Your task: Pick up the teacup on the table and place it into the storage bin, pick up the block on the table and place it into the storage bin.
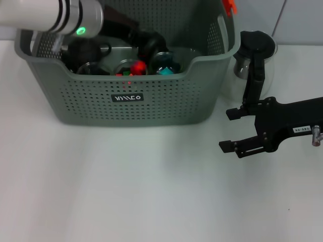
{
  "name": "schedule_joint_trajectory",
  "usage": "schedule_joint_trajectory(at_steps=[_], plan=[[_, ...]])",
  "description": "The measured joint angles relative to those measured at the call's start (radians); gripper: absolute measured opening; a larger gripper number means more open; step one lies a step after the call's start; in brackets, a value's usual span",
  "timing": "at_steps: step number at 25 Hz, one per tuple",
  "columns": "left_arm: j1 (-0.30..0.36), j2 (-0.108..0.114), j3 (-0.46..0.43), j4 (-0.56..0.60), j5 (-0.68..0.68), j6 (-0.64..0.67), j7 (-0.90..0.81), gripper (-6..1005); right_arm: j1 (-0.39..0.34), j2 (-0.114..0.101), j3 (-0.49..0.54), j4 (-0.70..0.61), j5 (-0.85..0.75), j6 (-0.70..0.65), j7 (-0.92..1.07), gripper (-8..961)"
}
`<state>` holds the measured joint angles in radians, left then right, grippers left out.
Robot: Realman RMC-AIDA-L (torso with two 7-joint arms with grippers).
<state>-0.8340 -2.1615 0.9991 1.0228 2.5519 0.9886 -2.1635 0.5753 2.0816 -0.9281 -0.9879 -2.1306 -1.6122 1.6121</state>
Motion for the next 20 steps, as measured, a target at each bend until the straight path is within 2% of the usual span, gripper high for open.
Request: schedule_joint_trajectory(at_steps=[3,5,7,11,13,15,18,19,20], plan=[[0.042,-0.003,-0.001,0.111,-0.08,0.069,0.02,324,0.0,0.0,0.0,0.0,0.0,0.0,-0.001,915],[0.076,-0.004,-0.001,0.172,-0.152,0.116,0.049,392,0.0,0.0,0.001,0.0,0.0,0.0,-0.002,915],[0.139,-0.005,-0.006,0.26,-0.287,0.21,0.114,461,0.0,0.0,0.003,0.0,0.001,-0.001,-0.002,914],[0.259,-0.005,-0.034,0.359,-0.577,0.426,0.278,596,-0.006,0.0,0.01,-0.001,0.015,-0.002,-0.013,914],[0.314,-0.011,-0.072,0.366,-0.697,0.535,0.367,664,-0.008,0.0,0.017,-0.001,0.025,-0.003,-0.021,914],[0.363,-0.014,-0.132,0.325,-0.8,0.659,0.465,731,-0.012,0.002,0.023,-0.001,0.039,-0.004,-0.029,914],[0.409,-0.016,-0.217,0.217,-0.852,0.785,0.601,827,-0.025,0.003,0.038,-0.001,0.065,-0.005,-0.057,915],[0.433,-0.017,-0.276,0.136,-0.854,0.832,0.696,858,-0.033,0.004,0.059,0.006,0.078,-0.005,-0.078,915],[0.433,-0.017,-0.276,0.136,-0.854,0.832,0.696,890,-0.038,0.004,0.07,0.013,0.088,-0.005,-0.091,915]])
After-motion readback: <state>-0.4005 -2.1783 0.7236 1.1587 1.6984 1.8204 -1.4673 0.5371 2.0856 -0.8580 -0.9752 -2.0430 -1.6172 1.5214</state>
